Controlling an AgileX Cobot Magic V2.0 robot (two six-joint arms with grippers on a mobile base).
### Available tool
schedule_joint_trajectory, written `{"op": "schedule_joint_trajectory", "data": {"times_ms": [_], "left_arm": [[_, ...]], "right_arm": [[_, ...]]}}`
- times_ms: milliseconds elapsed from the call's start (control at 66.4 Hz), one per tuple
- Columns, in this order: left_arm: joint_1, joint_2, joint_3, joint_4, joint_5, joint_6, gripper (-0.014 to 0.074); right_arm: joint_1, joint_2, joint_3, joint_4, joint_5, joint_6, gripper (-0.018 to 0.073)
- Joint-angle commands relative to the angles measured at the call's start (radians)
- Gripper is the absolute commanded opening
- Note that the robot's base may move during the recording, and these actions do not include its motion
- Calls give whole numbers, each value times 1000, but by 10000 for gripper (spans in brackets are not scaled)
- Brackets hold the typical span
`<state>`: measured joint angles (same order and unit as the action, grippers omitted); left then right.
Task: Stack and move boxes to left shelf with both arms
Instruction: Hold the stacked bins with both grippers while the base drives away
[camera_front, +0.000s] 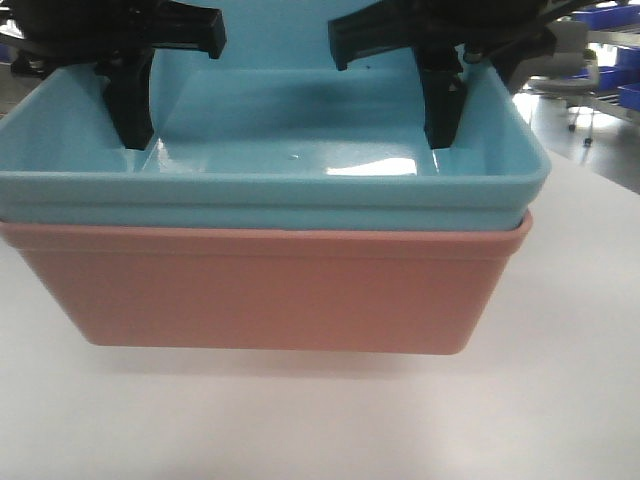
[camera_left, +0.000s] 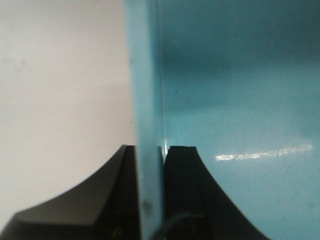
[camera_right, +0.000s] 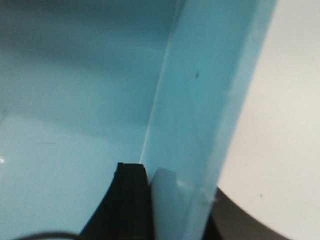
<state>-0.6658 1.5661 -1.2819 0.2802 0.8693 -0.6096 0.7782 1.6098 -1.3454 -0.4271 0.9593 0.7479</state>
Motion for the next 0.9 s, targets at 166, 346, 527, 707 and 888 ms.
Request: {"op": "schedule_joint_trajectory", "data": {"times_ms": [166,346,527,707,888], "left_arm": [[-47,-40,-47,-105,-220,-3,-7],[-47,-40,-47,-105,-220,-3,-7],[-47,-40,-47,-105,-220,-3,-7],[-47,-40,-47,-105,-220,-3,-7],[-47,-40,-47,-105,-220,-3,-7]], "right_arm": [[31,-49,-49,41,-244,-9,56],[31,-49,-49,41,-244,-9,56],[31,-49,-49,41,-244,-9,56],[31,-49,-49,41,-244,-9,56],[31,-49,-49,41,-244,-9,56]]}}
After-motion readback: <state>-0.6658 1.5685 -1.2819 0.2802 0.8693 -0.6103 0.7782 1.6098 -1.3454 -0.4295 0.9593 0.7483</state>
